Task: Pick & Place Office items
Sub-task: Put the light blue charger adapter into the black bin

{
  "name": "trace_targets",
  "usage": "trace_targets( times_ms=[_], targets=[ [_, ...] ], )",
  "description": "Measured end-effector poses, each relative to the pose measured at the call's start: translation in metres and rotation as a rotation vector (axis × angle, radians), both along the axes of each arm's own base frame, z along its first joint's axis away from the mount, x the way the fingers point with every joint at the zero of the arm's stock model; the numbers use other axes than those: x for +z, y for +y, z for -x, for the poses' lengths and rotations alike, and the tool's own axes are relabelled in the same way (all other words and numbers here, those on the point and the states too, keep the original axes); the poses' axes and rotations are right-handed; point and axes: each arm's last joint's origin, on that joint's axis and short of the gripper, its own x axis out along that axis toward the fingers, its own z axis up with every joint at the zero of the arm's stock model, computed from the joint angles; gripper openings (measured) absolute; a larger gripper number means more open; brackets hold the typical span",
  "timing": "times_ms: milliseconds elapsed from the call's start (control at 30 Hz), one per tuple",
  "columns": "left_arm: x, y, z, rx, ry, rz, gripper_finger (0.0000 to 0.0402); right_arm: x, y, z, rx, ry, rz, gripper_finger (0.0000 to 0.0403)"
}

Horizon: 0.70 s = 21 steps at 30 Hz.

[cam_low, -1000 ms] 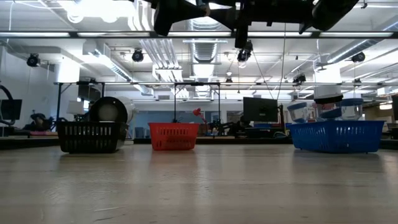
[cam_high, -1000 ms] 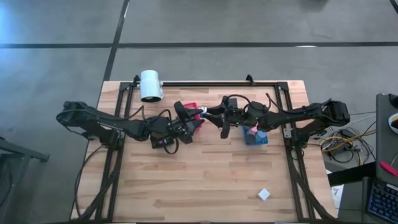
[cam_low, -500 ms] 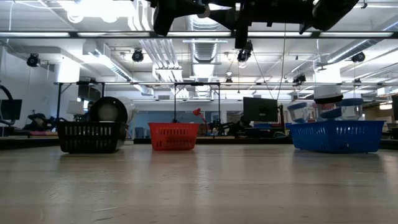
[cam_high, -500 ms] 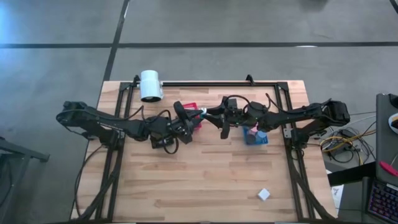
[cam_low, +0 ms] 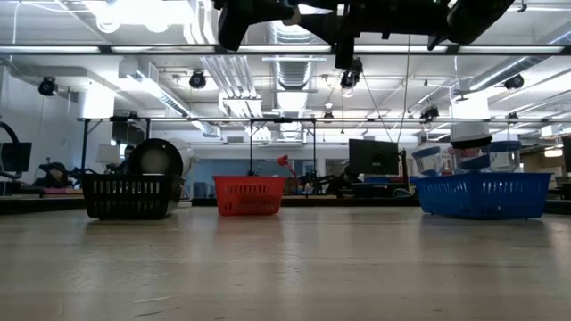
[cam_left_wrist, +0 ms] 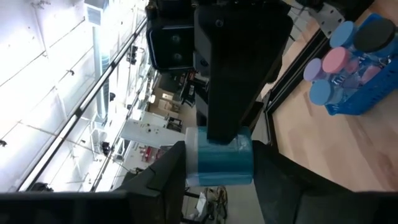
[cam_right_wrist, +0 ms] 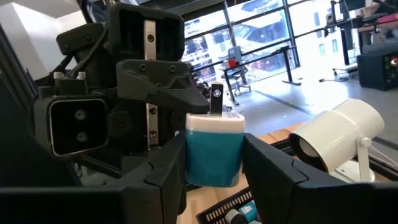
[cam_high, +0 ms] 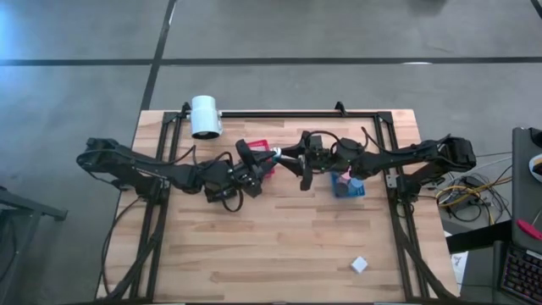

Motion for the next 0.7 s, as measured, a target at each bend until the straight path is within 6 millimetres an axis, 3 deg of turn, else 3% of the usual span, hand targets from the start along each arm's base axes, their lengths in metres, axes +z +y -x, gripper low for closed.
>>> trace_targets(
  times_ms=[400,533,700],
  targets=[
    [0.013,-0.008,0.021,0.078,-0.039,0.012,0.0154,0.010,0.002,0.007,0.008,-0.027,0.111,0.0184],
    [0.025,-0.014,0.051,0.033,-0.084,0.081,0.0154,0.015,0.007,0.023,0.010,0.051,0.205,0.0180],
    [0.039,-0.012,0.102,-0.053,-0.125,0.316,0.0154,0.017,0.013,0.057,0.036,0.199,0.291,0.0170]
  ],
)
